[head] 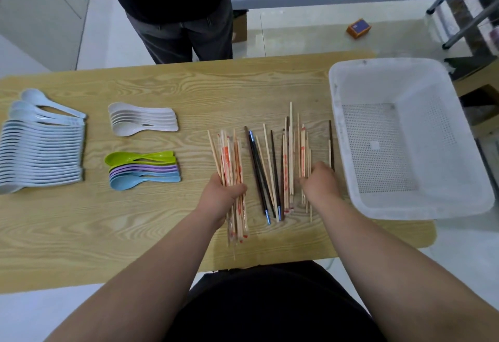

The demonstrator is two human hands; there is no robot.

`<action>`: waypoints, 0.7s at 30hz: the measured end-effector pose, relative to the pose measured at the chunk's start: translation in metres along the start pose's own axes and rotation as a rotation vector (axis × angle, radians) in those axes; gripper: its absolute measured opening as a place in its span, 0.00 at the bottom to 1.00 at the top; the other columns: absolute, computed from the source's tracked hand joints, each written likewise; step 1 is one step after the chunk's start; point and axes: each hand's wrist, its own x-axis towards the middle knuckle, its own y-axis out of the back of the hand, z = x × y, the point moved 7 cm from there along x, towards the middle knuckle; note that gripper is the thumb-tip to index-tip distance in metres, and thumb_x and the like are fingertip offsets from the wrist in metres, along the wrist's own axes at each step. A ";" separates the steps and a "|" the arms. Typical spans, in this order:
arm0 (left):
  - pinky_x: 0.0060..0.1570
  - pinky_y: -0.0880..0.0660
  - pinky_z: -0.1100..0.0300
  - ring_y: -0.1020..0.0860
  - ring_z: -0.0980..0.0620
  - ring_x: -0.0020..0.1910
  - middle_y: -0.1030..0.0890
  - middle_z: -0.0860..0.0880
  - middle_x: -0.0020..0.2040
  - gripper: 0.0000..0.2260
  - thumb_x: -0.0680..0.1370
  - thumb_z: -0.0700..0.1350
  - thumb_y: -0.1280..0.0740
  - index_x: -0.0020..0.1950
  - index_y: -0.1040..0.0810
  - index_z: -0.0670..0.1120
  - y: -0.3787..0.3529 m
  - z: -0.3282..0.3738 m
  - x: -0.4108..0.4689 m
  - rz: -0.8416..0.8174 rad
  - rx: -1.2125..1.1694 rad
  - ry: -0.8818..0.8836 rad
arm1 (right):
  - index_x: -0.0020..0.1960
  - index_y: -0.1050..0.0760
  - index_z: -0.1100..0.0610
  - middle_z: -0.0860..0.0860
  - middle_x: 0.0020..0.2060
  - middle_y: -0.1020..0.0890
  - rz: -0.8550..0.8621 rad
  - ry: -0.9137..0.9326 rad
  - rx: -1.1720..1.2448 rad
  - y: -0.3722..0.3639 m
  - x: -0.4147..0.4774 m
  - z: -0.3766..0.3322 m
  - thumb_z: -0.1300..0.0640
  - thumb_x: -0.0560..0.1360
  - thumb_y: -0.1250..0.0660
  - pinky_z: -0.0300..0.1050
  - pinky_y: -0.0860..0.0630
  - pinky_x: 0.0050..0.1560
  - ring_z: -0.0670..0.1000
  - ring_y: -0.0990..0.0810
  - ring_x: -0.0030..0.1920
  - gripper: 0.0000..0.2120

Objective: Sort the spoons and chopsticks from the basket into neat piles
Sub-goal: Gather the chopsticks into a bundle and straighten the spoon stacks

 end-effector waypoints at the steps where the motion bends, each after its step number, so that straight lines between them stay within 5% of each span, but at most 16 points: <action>1: 0.52 0.19 0.46 0.17 0.44 0.49 0.17 0.42 0.51 0.17 0.72 0.38 0.24 0.58 0.25 0.43 -0.001 0.000 0.000 -0.006 -0.001 0.005 | 0.71 0.31 0.59 0.58 0.64 0.24 -0.013 -0.007 0.009 0.000 0.001 0.000 0.55 0.78 0.30 0.47 0.26 0.45 0.60 0.20 0.57 0.24; 6: 0.53 0.19 0.45 0.17 0.44 0.49 0.17 0.42 0.52 0.20 0.70 0.39 0.24 0.60 0.25 0.43 -0.006 0.002 -0.001 -0.033 0.007 0.010 | 0.58 0.27 0.59 0.54 0.48 0.19 -0.071 -0.071 0.047 -0.001 0.006 -0.002 0.58 0.76 0.29 0.44 0.24 0.36 0.54 0.20 0.42 0.13; 16: 0.55 0.20 0.44 0.18 0.44 0.50 0.17 0.44 0.51 0.18 0.72 0.39 0.25 0.60 0.25 0.44 -0.005 0.007 -0.003 -0.061 0.025 0.005 | 0.53 0.28 0.59 0.52 0.45 0.20 -0.074 -0.038 -0.004 -0.003 -0.005 -0.012 0.61 0.80 0.38 0.40 0.31 0.30 0.49 0.25 0.35 0.03; 21: 0.52 0.19 0.47 0.18 0.45 0.49 0.17 0.44 0.50 0.19 0.72 0.39 0.25 0.61 0.25 0.42 -0.003 0.008 -0.004 -0.070 0.035 -0.001 | 0.52 0.27 0.56 0.51 0.40 0.23 -0.059 -0.038 0.036 0.001 -0.018 -0.014 0.66 0.81 0.43 0.39 0.34 0.27 0.49 0.24 0.34 0.08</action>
